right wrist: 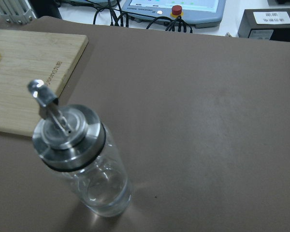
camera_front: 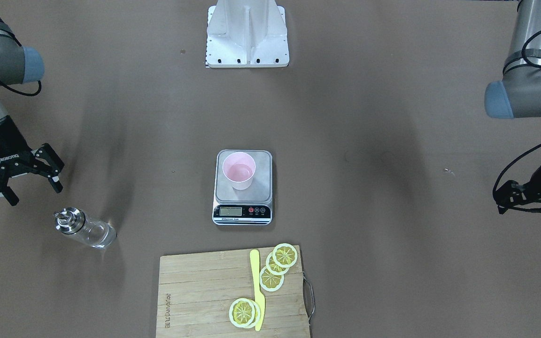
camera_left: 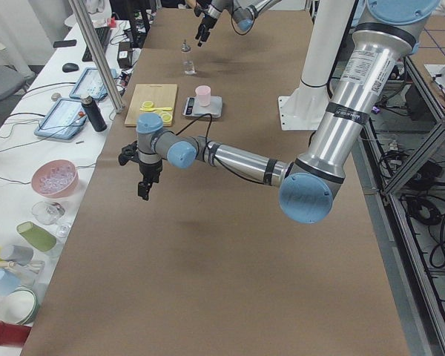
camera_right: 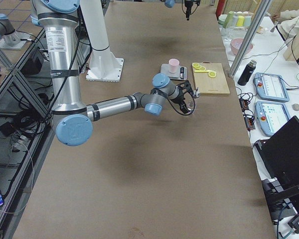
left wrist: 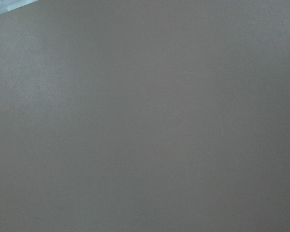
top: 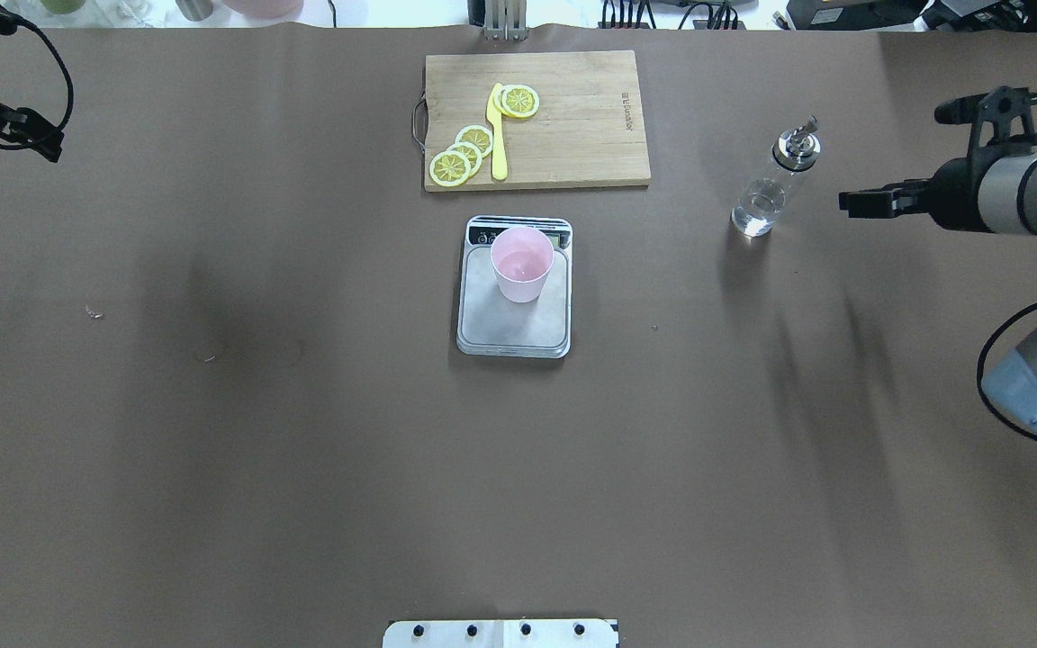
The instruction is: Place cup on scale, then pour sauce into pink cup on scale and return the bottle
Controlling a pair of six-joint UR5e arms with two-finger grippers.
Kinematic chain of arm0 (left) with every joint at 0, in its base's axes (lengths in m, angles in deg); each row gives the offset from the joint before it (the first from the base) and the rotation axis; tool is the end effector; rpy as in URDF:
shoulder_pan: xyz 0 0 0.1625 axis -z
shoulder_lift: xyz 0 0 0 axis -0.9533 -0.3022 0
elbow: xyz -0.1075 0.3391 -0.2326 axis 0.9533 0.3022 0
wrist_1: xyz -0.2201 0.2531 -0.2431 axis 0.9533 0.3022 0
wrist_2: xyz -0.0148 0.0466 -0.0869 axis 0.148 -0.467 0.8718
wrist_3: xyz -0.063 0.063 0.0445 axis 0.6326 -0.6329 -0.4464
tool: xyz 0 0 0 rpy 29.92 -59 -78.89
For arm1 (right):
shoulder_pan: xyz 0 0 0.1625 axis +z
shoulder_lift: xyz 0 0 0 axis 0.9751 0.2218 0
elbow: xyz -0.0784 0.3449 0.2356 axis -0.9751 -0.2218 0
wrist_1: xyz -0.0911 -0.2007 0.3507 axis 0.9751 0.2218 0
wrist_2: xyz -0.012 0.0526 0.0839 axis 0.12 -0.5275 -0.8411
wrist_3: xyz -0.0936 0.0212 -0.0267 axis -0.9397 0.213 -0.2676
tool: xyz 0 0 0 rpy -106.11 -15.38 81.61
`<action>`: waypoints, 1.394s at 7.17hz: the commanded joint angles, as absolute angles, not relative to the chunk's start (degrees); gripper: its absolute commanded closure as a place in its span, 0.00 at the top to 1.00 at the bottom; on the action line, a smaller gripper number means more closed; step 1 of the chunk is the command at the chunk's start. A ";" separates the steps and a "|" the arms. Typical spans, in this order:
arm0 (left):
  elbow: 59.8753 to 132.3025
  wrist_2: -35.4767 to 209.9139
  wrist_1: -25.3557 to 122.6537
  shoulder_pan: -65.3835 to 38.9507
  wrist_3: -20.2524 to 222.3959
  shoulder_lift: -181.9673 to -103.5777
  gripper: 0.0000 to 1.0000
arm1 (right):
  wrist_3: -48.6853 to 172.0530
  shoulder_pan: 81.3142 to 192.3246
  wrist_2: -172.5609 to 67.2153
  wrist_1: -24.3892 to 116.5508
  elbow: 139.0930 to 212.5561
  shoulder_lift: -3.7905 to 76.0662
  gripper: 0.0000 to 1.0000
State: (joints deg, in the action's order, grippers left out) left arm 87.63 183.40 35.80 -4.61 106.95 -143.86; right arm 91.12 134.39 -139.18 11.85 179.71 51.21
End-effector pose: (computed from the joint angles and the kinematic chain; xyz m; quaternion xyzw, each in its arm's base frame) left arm 0.1690 -0.6445 0.5048 0.1231 0.2986 0.0683 0.9439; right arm -0.2156 -0.5192 0.4668 0.2841 -0.4236 0.0145 0.8600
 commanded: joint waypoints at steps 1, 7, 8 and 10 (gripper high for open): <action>87.65 182.84 36.08 -4.56 106.56 -143.48 0.99 | 84.52 147.44 -156.50 25.08 179.95 48.87 1.00; 87.91 190.34 30.49 4.72 106.21 -142.60 0.99 | 43.77 161.12 -161.54 73.03 179.07 41.37 1.00; 87.91 192.84 29.50 7.28 104.03 -142.43 0.99 | 44.21 161.38 -165.14 71.91 179.16 45.91 1.00; 88.00 197.24 23.80 14.22 90.44 -138.74 0.99 | 44.48 161.39 -164.92 64.99 175.49 50.67 1.00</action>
